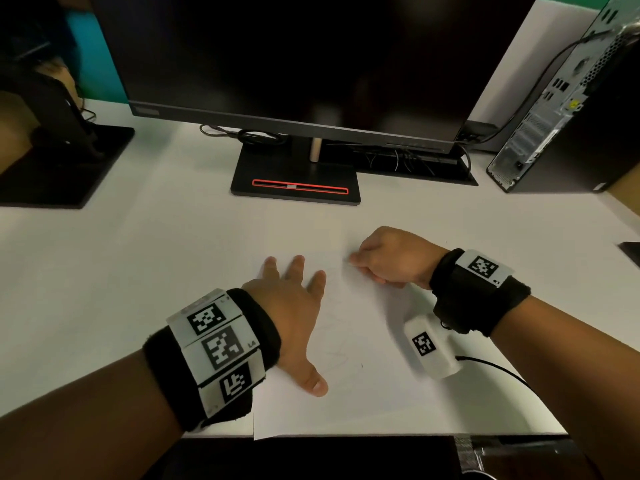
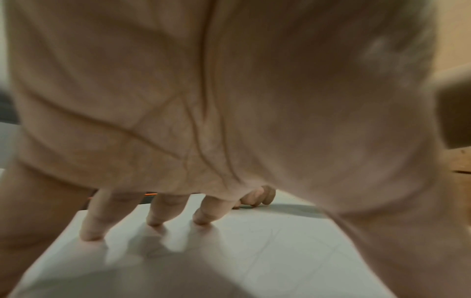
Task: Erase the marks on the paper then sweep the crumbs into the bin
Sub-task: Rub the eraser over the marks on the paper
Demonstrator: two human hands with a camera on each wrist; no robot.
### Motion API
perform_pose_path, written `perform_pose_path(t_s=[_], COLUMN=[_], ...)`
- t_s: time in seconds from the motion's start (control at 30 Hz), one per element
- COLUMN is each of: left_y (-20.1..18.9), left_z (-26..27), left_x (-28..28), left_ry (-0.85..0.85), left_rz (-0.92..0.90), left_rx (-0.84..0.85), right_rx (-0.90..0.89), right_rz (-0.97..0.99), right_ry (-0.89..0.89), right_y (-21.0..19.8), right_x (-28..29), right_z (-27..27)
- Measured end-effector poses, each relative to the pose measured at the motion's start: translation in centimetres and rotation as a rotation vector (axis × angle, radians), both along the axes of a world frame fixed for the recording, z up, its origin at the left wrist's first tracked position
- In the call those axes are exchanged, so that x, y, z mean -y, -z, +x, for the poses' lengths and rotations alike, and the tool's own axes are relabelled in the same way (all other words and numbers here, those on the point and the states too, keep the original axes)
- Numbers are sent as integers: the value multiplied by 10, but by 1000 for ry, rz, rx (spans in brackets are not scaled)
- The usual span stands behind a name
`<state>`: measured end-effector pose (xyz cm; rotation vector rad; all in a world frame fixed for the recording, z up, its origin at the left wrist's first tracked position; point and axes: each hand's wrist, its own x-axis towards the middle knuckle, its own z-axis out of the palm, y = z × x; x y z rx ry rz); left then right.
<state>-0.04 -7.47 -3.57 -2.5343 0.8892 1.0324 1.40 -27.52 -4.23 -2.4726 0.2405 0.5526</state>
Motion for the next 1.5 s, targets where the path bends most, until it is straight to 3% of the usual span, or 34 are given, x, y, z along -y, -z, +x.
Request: perform_pose_path(t_s=[0.13,0.23,0.37,0.5,0.87,0.97,1.1,1.5], left_y=[-1,-1,0,1,1,2,1,0], left_z=[0,0,0,0,0,0,0,-1], left_x=[0,0,-1,-1,-2,-2,-2,-1], left_ry=[-2,0,5,0,4,4,6,17], left_rz=[2,0,-1,-10,-11,-14,-15,18], left_rx=[-5,-1,0,7,7,11,13,66], right_rx=[-88,-1,-75,26,-66,19,-58,5], right_rz=[60,3,54,-1,16,-49,6,-69], right_ry=[-41,-11,-75,-35,-121,-85,-158,-194], right_y=[-1,0,0,2,0,-1,0,0], right_x=[-4,-3,-9,-8,-12,-8,-12,-18], right_z=[-2,2,0,4,5,8,6,11])
